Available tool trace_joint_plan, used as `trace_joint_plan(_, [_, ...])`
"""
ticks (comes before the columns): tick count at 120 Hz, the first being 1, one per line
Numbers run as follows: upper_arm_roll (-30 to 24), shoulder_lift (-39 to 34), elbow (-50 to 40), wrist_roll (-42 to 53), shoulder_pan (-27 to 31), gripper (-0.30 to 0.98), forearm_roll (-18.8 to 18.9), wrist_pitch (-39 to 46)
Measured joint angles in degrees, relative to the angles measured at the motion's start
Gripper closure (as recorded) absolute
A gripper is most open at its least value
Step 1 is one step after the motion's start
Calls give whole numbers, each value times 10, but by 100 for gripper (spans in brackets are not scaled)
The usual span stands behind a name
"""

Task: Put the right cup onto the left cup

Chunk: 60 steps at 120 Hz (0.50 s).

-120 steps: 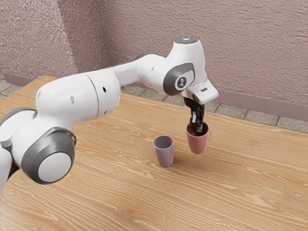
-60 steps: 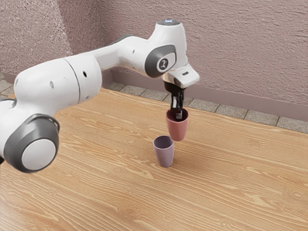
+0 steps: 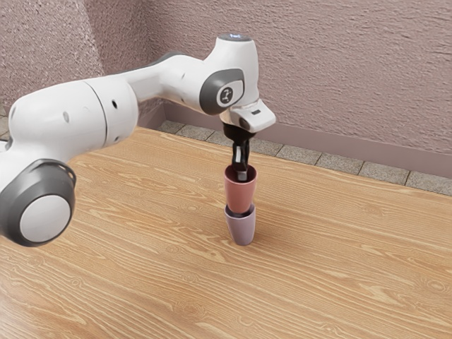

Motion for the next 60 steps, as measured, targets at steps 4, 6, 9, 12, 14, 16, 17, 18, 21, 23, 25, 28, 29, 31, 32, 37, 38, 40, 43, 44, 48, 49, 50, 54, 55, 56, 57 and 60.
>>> trace_joint_plan(4, [0, -1, 0, -1, 0, 79, 1, -1])
trace_joint_plan(6, [0, -1, -1, -2, 0, 79, 1, -2])
trace_joint_plan(9, [0, -1, -3, -2, 1, 79, 2, -3])
trace_joint_plan(12, [0, -1, -4, -3, 1, 79, 2, -3])
trace_joint_plan(14, [0, -1, -5, -3, 1, 79, 3, -4])
trace_joint_plan(16, [0, -1, -6, -4, 1, 79, 3, -4])
trace_joint_plan(17, [0, -1, -6, -4, 1, 79, 3, -4])
trace_joint_plan(18, [0, -1, -7, -4, 2, 79, 3, -4])
trace_joint_plan(21, [0, -1, -7, -5, 2, 79, 3, -5])
trace_joint_plan(23, [0, -1, -8, -5, 3, 79, 3, -5])
trace_joint_plan(25, [1, -1, -8, -6, 3, 79, 3, -5])
trace_joint_plan(28, [1, -1, -8, -6, 4, 79, 4, -6])
trace_joint_plan(29, [1, -1, -8, -7, 4, 79, 4, -6])
trace_joint_plan(31, [1, -1, -8, -7, 4, 79, 4, -6])
trace_joint_plan(32, [1, 0, -8, -7, 4, 79, 4, -6])
trace_joint_plan(37, [-1, 1, -6, -8, 4, 79, 10, -7])
trace_joint_plan(38, [-1, 2, -5, -8, 4, 79, 12, -7])
trace_joint_plan(40, [-1, 2, -4, -8, 4, 79, 14, -7])
trace_joint_plan(43, [-2, 3, -3, -9, 4, 79, 17, -8])
trace_joint_plan(44, [-2, 4, -2, -9, 4, 79, 17, -8])
trace_joint_plan(48, [-2, 5, -1, -9, 5, 79, 20, -9])
trace_joint_plan(49, [-2, 5, 0, -10, 5, 79, 21, -9])
trace_joint_plan(50, [-3, 5, 0, -10, 5, 79, 21, -9])
trace_joint_plan(54, [-4, 6, 2, -10, 5, 79, 25, -9])
trace_joint_plan(55, [-4, 6, 2, -10, 5, 79, 26, -9])
trace_joint_plan(56, [-5, 7, 3, -10, 5, 79, 27, -10])
trace_joint_plan(57, [-5, 7, 3, -10, 5, 79, 28, -10])
trace_joint_plan(60, [-6, 8, 4, -11, 4, 79, 31, -10])
